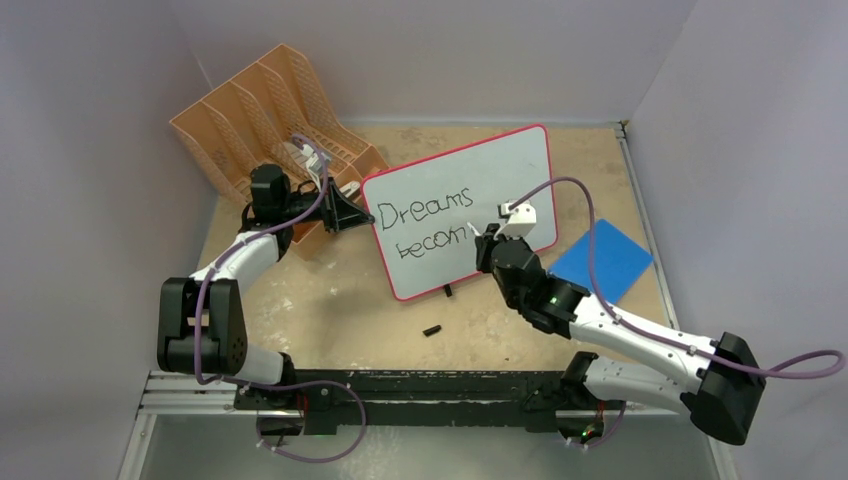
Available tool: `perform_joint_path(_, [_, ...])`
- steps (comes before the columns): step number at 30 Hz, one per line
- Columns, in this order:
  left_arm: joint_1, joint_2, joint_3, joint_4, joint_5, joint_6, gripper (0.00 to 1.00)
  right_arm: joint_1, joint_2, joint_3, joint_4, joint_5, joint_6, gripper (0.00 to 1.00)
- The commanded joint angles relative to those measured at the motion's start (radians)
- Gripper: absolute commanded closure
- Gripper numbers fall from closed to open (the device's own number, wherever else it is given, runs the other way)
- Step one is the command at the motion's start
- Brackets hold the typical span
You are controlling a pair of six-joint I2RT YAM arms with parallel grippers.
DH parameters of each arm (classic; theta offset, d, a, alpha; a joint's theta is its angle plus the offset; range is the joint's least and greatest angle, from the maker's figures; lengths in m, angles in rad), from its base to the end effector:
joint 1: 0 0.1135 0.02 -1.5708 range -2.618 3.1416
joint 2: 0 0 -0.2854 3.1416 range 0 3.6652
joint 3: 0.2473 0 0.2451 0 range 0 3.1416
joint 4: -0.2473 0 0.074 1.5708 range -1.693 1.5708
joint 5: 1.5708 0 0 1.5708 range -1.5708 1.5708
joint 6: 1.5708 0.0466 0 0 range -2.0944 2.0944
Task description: Write a sentence on the whiteboard
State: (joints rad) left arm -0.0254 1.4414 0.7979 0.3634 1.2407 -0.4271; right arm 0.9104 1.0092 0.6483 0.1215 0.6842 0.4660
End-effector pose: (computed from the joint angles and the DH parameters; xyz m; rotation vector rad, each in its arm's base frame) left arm 0.2937 -0.0516 0.2773 0.5456 1.8108 -1.4409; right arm 0.1573 0.1545 0.3012 0.0894 1.7689 0.3816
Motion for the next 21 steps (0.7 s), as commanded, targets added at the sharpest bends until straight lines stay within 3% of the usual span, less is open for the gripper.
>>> perform_joint_path(1, [0.012, -0.023, 0.031, 0.029, -0.014, 0.021, 1.0, -0.01, 0.014, 0.004, 0.051, -0.013, -0.021, 1.0])
perform_joint_path(21, [0.012, -0.019, 0.03, 0.034, -0.015, 0.016, 1.0, -0.016, -0.058, 0.01, -0.071, -0.034, 0.029, 1.0])
